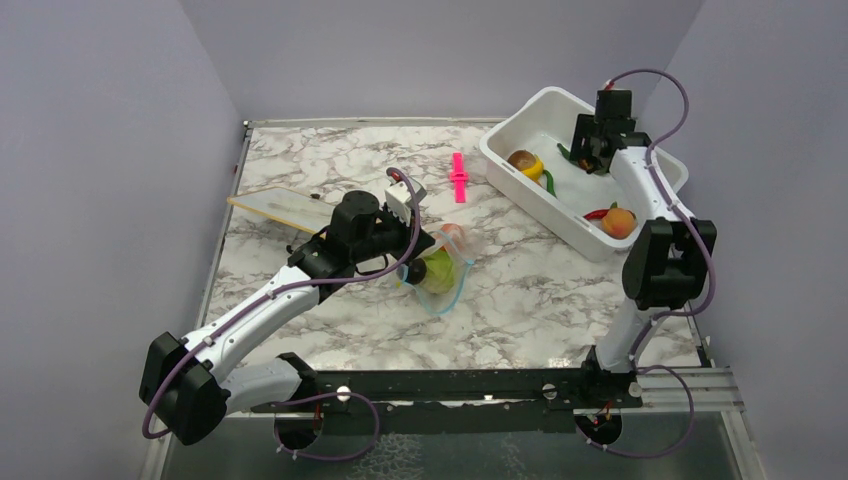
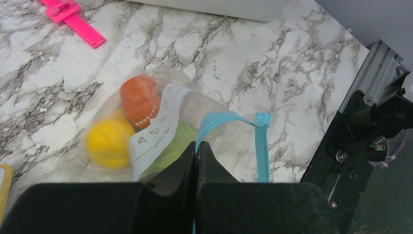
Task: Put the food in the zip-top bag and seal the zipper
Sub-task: Pick up the fake fruit from the bin, then place the fake fruit in the zipper food storage bag.
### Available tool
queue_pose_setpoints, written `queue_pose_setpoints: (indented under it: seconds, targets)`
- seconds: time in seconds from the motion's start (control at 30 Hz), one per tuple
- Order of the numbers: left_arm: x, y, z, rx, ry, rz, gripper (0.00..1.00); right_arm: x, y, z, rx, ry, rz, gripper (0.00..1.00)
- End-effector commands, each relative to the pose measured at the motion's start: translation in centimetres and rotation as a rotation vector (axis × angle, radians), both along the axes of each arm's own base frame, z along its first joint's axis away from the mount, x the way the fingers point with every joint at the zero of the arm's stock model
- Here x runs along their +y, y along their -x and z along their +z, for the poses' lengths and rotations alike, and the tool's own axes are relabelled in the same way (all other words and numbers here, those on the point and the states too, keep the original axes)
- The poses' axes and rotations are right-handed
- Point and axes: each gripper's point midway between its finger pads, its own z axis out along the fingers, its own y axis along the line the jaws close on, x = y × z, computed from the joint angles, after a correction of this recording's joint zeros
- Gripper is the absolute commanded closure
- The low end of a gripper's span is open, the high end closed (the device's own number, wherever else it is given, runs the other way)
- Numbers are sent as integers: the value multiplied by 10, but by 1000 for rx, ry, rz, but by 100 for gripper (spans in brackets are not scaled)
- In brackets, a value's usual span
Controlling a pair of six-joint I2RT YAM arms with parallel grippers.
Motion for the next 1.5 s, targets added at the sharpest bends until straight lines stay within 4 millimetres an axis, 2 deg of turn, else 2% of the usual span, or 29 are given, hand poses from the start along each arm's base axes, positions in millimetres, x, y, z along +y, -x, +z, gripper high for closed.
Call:
queue_pose_setpoints:
  seconds: [0.0, 0.2, 0.5, 0.7, 1.0, 1.23, 1.47]
  targets:
    - [0, -4, 1, -12, 12, 11, 100, 13, 13, 36, -44, -30, 21, 57]
    - [2, -4, 2, -19, 8, 17, 100, 53, 29, 64, -91, -79, 118, 58]
    - [3, -8, 5, -41, 9, 30, 100, 124, 67, 90, -167, -275, 351, 60]
    - [-3, -11, 16, -29, 32, 25, 100, 179, 103, 88, -153, -384, 559, 60]
    - [-9, -28, 24, 38, -11, 57, 100, 235, 166, 92, -176, -540, 821, 60]
    - [-13, -40, 25, 64, -13, 75, 100, 260, 213, 102, -217, -666, 1011, 61]
    - [-18, -48, 23, 128, 14, 86, 100, 292, 254, 90, -130, -808, 1173, 61]
